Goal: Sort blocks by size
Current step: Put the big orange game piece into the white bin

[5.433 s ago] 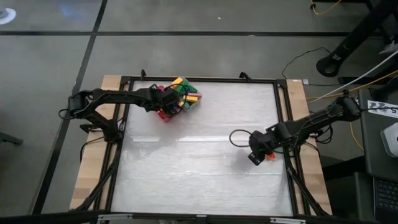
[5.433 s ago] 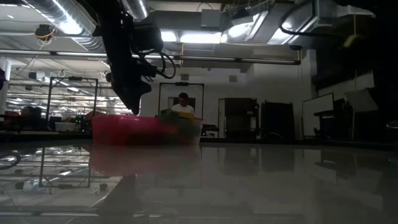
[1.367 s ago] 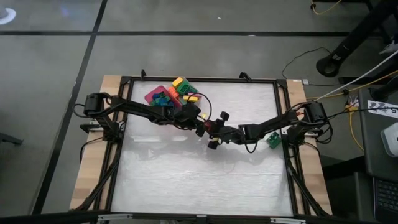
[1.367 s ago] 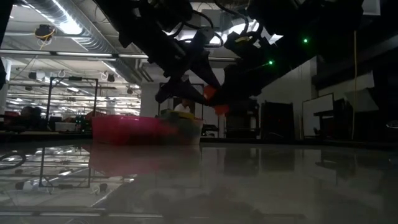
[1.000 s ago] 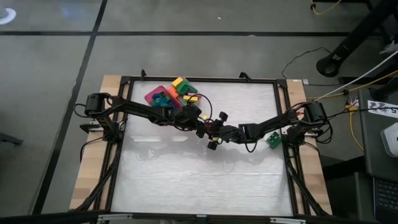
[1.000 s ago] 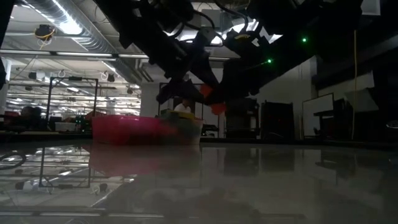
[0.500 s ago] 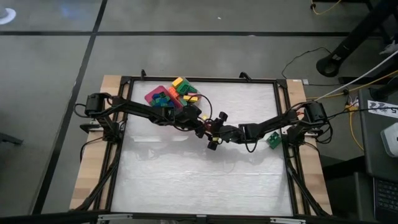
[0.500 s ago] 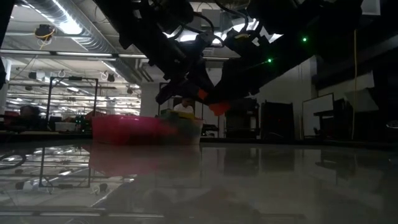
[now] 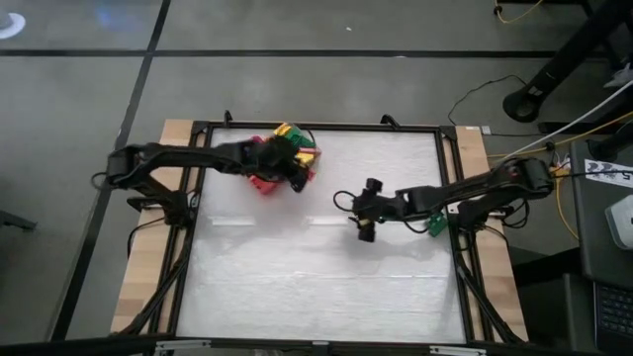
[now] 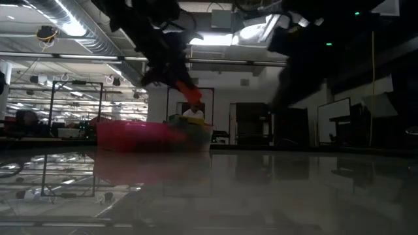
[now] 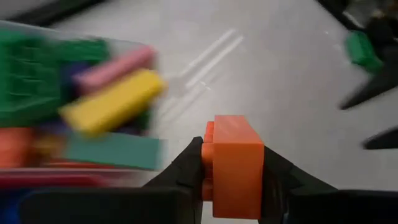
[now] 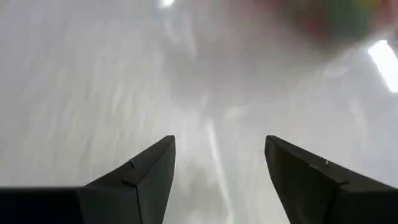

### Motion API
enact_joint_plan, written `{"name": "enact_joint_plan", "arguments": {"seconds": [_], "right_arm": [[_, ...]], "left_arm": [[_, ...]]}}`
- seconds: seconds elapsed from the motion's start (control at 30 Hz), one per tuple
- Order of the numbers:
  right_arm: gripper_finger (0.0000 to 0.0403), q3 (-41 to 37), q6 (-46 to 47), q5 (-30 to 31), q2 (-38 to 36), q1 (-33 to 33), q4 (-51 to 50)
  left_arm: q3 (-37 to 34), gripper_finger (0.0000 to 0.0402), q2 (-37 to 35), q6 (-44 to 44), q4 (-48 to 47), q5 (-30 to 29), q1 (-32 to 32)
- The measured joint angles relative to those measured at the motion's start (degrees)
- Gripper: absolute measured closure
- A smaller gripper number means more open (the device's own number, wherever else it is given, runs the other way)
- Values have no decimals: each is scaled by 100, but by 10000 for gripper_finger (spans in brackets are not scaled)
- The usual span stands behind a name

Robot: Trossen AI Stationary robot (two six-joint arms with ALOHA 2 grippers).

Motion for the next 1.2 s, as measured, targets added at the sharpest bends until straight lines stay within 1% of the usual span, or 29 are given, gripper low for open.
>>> {"name": "enact_joint_plan", "arguments": {"seconds": [0.2,0.27,0.37,0.57,0.77,0.87,1.0,1.1,1.2], "right_arm": [[155,-8,831,-1017,-250,0,-1726],[155,-9,1081,-1201,-249,0,-2131],[155,-11,1378,-1202,-249,0,-2615],[155,-9,1478,-997,-249,0,-2726],[155,-9,1478,-991,-249,-2,-2723],[155,-9,1478,-972,-249,-2,-2701],[155,-9,1478,-971,-249,-2,-2650],[155,-9,1478,-972,-249,-2,-2648],[155,-9,1478,-972,-246,-2,-2646]], "left_arm": [[-2,310,-550,495,-1258,-27,685],[-2,307,-613,577,-1591,-25,862],[-4,309,-615,494,-1774,-25,1050],[-5,321,-568,900,-1372,-242,1310],[-6,310,-569,1421,-1359,-259,1603],[-84,309,-569,1944,-1331,-104,1654],[-312,308,-569,2516,-1153,-66,1654],[-449,307,-569,2643,-928,67,1660],[-619,307,-568,2617,-461,321,1655]]}}
